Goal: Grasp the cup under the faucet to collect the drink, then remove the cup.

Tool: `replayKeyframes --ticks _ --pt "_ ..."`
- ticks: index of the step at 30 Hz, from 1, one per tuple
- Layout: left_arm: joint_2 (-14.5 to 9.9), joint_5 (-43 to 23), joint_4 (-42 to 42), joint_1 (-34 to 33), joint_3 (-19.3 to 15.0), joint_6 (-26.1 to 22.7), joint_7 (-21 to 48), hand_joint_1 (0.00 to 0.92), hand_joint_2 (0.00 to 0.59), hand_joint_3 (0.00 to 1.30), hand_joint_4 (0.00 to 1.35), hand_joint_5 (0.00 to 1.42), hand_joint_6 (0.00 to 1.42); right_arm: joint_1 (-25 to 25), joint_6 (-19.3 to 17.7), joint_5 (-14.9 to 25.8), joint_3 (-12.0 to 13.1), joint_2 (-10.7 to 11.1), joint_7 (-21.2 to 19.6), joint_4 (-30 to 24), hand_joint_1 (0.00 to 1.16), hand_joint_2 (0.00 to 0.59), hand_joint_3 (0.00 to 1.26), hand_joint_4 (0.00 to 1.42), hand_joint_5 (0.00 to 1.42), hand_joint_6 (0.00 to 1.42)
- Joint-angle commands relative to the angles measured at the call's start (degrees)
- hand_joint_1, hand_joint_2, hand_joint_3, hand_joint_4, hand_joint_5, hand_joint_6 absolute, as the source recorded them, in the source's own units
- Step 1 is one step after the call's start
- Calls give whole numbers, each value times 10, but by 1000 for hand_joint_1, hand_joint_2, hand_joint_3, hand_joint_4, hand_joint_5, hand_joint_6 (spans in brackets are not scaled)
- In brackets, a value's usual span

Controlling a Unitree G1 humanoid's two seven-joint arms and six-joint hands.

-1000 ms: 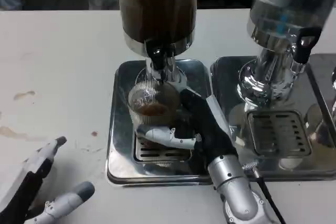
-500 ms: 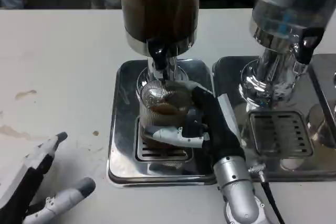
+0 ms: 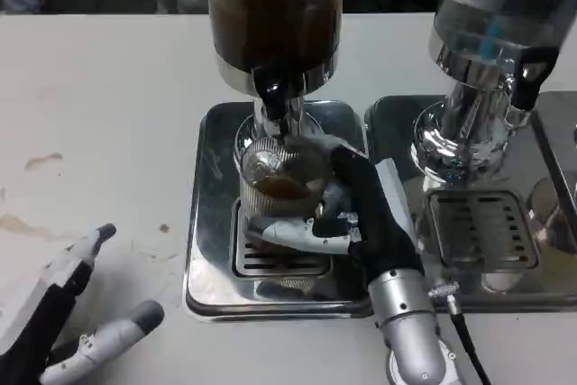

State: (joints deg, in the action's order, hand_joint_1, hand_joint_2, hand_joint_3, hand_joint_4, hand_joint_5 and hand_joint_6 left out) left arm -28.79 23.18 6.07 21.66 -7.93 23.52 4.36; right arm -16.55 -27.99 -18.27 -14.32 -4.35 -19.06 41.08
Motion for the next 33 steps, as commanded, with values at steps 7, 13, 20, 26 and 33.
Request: replayKeyframes --ticks 7,13,20,26,33 --pt "-9 5 4 -10 10 4 -6 0 32 0 0 0 0 16 7 -7 -11 -5 25 -65 1076 135 758 802 946 1309" --pt "-7 5 5 -12 17 5 -7 0 32 0 0 0 0 35 45 -13 -17 7 56 -105 1052 142 762 802 951 1335" --pt "-9 9 1 -10 21 5 -12 0 32 0 0 0 0 60 86 -9 -18 19 90 -168 1044 141 770 820 961 1344" --pt "-10 14 2 -14 27 7 -18 0 32 0 0 0 0 92 118 -11 -16 30 106 -231 1020 147 777 820 962 1364" --pt "-12 33 -7 -10 30 8 -24 0 32 0 0 0 0 122 148 -11 -11 43 118 -289 1016 147 781 830 978 1366"
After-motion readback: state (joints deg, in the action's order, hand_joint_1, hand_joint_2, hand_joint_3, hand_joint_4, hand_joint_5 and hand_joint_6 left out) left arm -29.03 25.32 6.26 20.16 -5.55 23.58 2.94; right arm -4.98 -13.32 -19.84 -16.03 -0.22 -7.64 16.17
